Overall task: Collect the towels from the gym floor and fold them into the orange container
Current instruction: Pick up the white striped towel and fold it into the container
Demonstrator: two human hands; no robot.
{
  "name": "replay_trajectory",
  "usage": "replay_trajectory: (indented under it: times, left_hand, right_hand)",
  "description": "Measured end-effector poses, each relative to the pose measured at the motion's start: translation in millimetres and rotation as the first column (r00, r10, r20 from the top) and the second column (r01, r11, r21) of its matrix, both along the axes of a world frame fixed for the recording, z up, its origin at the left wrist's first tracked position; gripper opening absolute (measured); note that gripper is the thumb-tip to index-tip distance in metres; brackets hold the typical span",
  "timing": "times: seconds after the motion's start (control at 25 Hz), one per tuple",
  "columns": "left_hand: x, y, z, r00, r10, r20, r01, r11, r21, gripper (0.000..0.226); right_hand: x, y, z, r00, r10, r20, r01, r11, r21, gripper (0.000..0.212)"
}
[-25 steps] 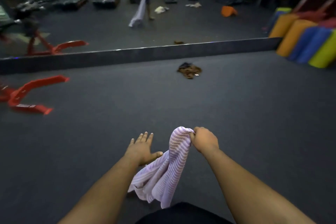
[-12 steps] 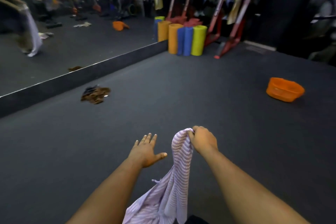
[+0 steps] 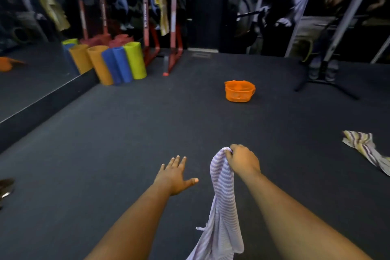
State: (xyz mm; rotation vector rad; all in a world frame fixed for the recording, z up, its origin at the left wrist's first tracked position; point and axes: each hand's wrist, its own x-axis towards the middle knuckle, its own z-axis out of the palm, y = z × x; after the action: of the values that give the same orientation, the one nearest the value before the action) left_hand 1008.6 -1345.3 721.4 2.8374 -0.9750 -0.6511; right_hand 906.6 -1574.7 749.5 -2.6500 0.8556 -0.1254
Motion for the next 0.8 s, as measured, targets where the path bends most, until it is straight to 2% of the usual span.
replay_trajectory:
  times: [0.28,0.56,0.72,0.8]
  left_hand:
    - [121,-161,-4,0.983,-0.183,-0.010,0.183,0.982,0.045,0.105]
    - [221,-328,-10,0.983,-0.184,0.004,0.184,0.980,0.073,0.108]
    - [276,-401,2,0.989,-0.148,0.008,0.147,0.989,0.026,0.133]
    - [312,-439,2,0.991,-0.135,0.010,0.135,0.991,0.014,0.135]
  right_hand:
    - [73,-147,0,0.983,-0.183,-0.014,0.183,0.983,0.011,0.028]
    - [186,-309,-14,0.990,-0.137,-0.031,0.138,0.989,0.050,0.030]
    - [256,-388,3,0.991,-0.125,0.038,0.123,0.990,0.064,0.030]
    - [296,-429,10,0.991,-0.116,0.072,0.113,0.992,0.055,0.031]
